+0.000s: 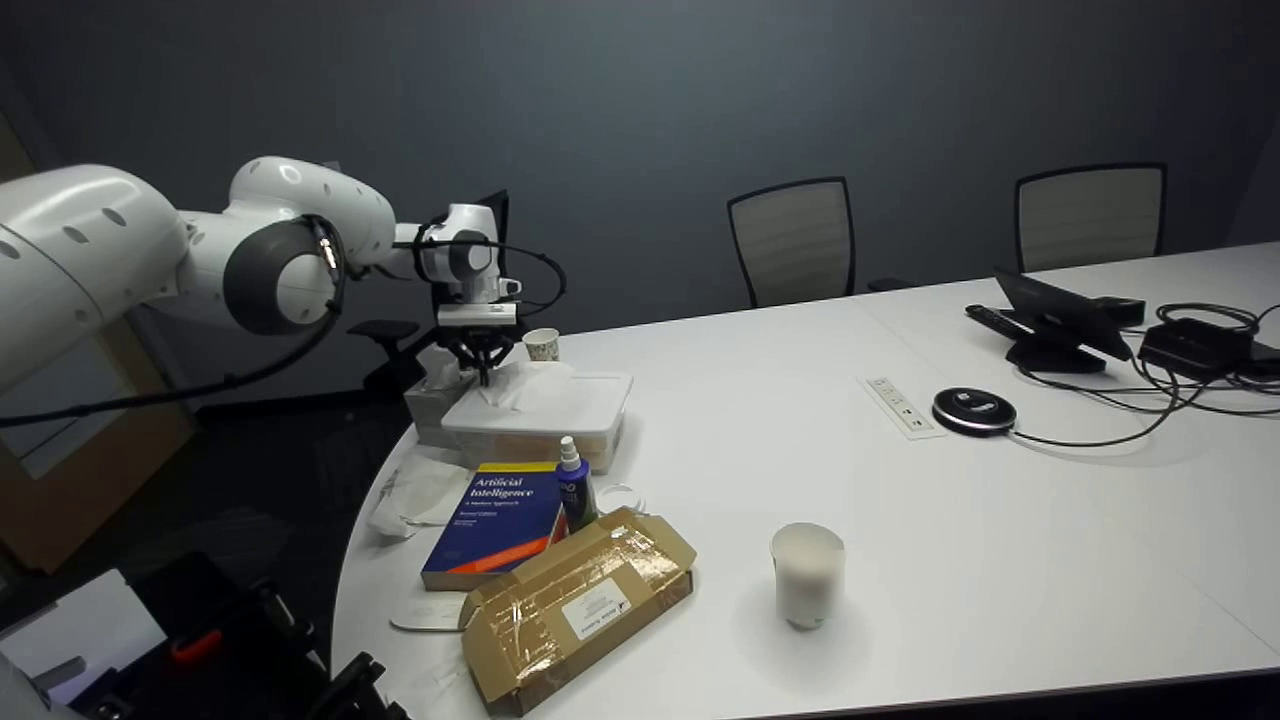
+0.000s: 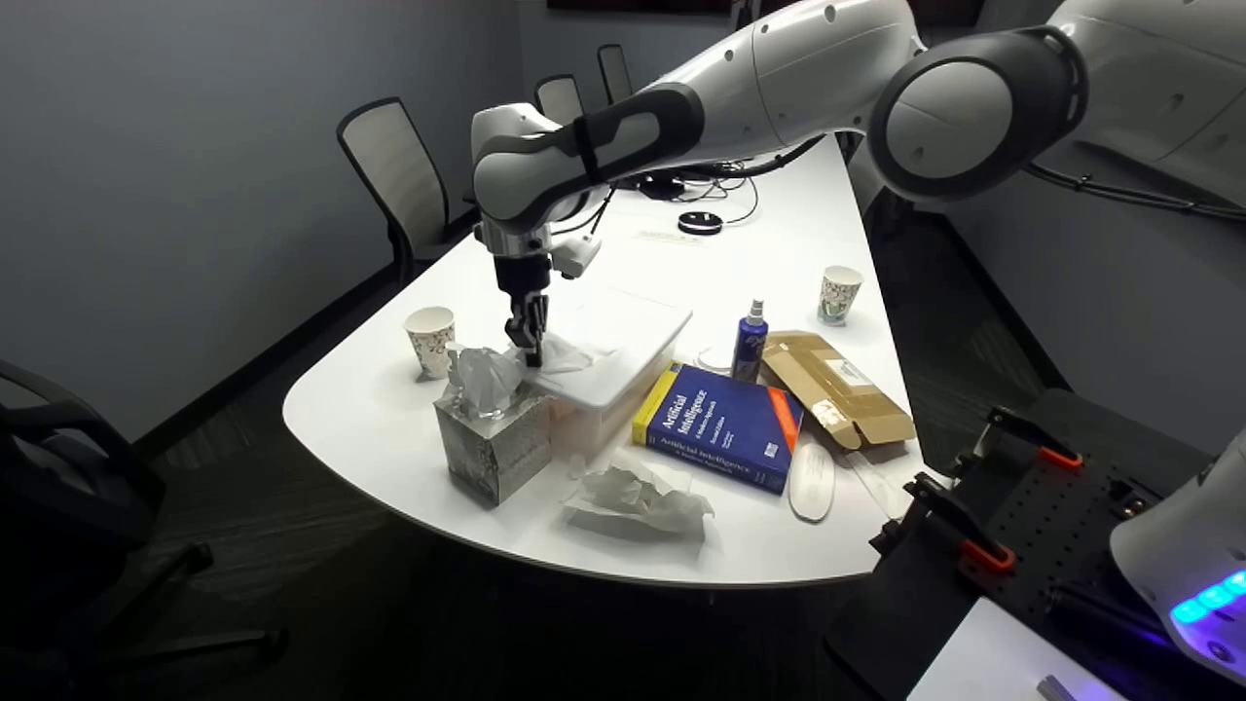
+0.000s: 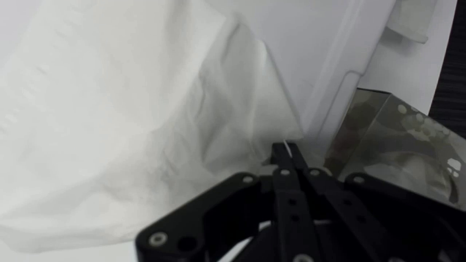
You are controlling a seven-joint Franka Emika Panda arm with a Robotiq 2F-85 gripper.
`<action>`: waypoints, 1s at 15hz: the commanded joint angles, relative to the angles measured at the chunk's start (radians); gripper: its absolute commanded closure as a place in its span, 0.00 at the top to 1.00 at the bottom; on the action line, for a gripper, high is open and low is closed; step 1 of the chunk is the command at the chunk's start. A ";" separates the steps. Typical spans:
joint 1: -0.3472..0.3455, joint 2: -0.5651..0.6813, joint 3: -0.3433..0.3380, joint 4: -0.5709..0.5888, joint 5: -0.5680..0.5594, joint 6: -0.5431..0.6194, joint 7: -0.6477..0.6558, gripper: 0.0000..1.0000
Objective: Completely cover the tote with the white lid then use a napkin to wipe the lid
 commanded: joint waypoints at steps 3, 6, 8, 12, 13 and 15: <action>0.006 -0.002 -0.030 0.008 -0.009 -0.045 0.040 0.00; 0.007 -0.013 -0.038 0.001 -0.010 -0.078 0.038 0.00; 0.006 -0.020 -0.037 -0.004 -0.007 -0.116 0.034 0.00; 0.002 -0.018 -0.028 -0.005 0.000 -0.207 0.020 0.00; 0.002 -0.017 -0.026 -0.005 0.002 -0.226 0.018 0.00; -0.001 -0.012 -0.019 -0.001 0.007 -0.255 0.006 0.00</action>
